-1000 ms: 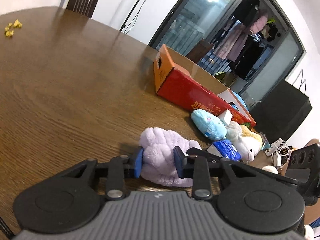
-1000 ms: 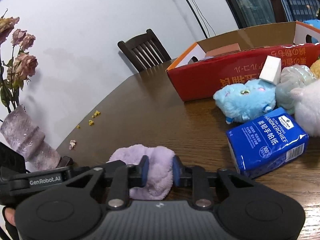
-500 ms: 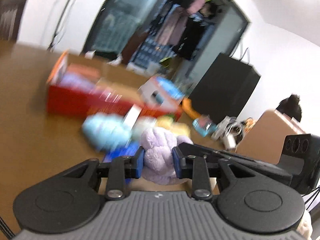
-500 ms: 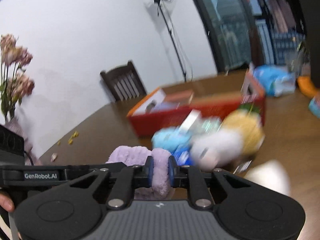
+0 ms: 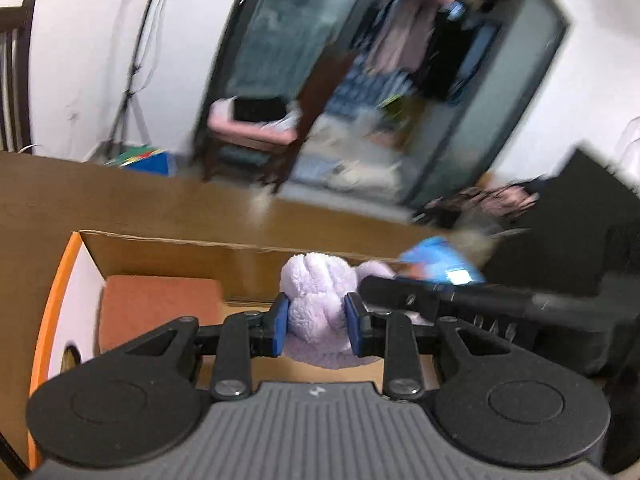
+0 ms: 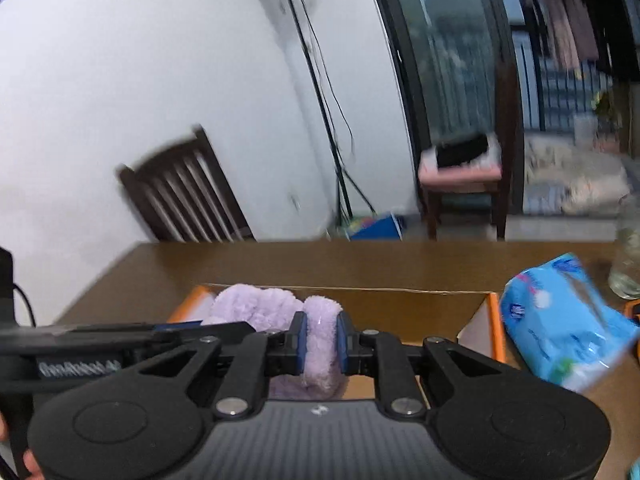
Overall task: Organize soft objects
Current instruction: 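Carry the lavender towel into the box and open both grippers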
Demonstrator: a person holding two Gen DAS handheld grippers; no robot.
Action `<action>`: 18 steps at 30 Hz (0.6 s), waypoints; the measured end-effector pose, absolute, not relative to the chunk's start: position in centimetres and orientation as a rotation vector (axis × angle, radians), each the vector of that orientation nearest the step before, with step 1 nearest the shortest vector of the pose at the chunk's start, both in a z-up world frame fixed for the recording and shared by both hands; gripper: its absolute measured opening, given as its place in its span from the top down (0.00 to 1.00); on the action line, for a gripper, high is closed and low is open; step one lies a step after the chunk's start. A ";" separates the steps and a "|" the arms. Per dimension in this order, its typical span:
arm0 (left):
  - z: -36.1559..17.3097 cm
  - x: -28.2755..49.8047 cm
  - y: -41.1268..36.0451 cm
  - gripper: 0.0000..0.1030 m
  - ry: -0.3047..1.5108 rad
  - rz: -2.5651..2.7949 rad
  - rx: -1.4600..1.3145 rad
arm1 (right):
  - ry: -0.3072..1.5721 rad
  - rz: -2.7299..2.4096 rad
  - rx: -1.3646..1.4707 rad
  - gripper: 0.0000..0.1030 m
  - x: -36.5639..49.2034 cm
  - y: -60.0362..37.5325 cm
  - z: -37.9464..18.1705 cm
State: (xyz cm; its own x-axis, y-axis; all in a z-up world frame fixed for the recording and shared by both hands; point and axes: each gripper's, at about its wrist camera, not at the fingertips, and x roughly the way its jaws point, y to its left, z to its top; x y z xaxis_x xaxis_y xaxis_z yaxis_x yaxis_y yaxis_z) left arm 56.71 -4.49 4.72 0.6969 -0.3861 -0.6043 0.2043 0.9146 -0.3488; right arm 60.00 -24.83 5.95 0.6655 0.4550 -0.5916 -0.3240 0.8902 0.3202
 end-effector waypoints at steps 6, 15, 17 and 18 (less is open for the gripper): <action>1.5 59.4 -5.3 0.51 0.770 -0.249 -0.151 | 0.841 0.421 0.198 0.85 67.0 -22.7 1.8; 2.4 58.8 -5.1 0.36 0.760 -0.244 -0.134 | 0.848 0.384 0.186 0.72 65.6 -23.4 2.0; 4.0 57.5 -4.7 0.36 0.739 -0.244 -0.135 | 0.817 0.387 0.177 0.71 63.9 -24.1 3.8; 4.9 57.0 -4.7 0.35 0.726 -0.245 -0.133 | 0.802 0.388 0.171 0.71 63.3 -24.6 4.5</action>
